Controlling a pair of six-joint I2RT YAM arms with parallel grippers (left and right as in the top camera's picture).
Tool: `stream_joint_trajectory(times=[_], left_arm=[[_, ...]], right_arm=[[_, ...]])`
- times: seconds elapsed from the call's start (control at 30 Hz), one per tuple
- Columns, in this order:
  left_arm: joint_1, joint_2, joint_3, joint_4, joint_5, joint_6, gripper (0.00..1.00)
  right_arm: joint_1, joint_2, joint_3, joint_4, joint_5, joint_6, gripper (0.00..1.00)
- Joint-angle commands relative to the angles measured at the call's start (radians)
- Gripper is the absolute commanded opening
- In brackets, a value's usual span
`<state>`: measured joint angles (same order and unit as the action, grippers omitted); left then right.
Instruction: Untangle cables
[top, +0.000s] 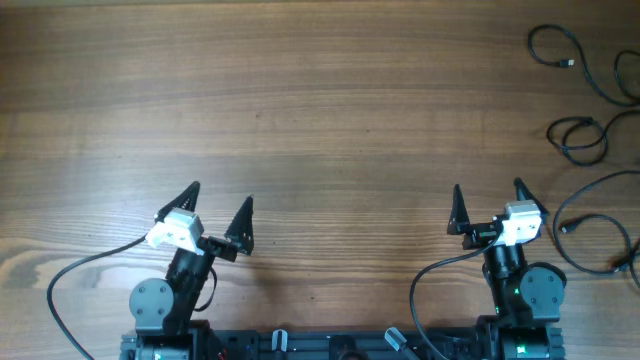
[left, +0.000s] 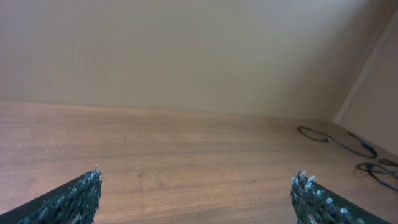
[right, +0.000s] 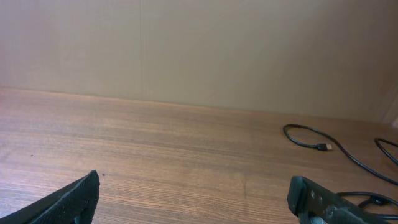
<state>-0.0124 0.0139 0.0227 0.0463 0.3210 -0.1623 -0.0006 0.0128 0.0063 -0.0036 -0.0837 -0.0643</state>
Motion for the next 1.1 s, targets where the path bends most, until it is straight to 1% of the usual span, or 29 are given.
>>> stream_joint_trajectory(times=[0.0, 0.07, 0.1, 0.17, 0.37, 0.4, 0.5, 0.57, 0.7, 0.93, 1.0, 1.07], left_arm=[[0.011, -0.011, -0.017, 0.011, -0.016, 0.069, 1.0], [0.011, -0.011, -0.017, -0.056, -0.016, 0.163, 1.0], [0.011, -0.011, -0.017, -0.095, -0.031, 0.171, 1.0], [0.016, -0.011, -0.017, -0.103, -0.053, 0.156, 1.0], [0.045, -0.011, -0.017, -0.106, -0.055, 0.154, 1.0], [0.044, -0.011, -0.017, -0.107, -0.075, 0.148, 1.0], [0.044, -0.011, -0.017, -0.122, -0.232, 0.009, 1.0], [0.044, -0.011, -0.017, -0.126, -0.286, -0.026, 1.0], [0.044, -0.011, -0.017, -0.126, -0.282, 0.028, 1.0], [0.066, -0.011, -0.017, -0.127, -0.296, 0.026, 1.0], [0.066, -0.011, -0.017, -0.127, -0.297, -0.001, 1.0], [0.064, -0.011, -0.017, -0.126, -0.291, -0.003, 1.0]], right_arm=[[0.0, -0.008, 0.0, 0.003, 0.017, 0.012, 1.0], [0.0, -0.008, 0.0, 0.003, 0.017, 0.012, 1.0], [0.0, -0.008, 0.0, 0.003, 0.017, 0.012, 1.0], [0.0, -0.008, 0.0, 0.003, 0.017, 0.012, 1.0], [0.0, -0.008, 0.0, 0.002, 0.017, 0.012, 1.0], [0.0, -0.008, 0.0, 0.003, 0.017, 0.012, 1.0], [0.0, -0.008, 0.0, 0.003, 0.017, 0.012, 1.0], [0.0, -0.008, 0.0, 0.003, 0.017, 0.012, 1.0], [0.0, -0.008, 0.0, 0.003, 0.017, 0.013, 1.0], [0.0, -0.008, 0.0, 0.003, 0.017, 0.012, 1.0], [0.0, -0.008, 0.0, 0.003, 0.017, 0.012, 1.0], [0.0, -0.008, 0.0, 0.003, 0.017, 0.012, 1.0]])
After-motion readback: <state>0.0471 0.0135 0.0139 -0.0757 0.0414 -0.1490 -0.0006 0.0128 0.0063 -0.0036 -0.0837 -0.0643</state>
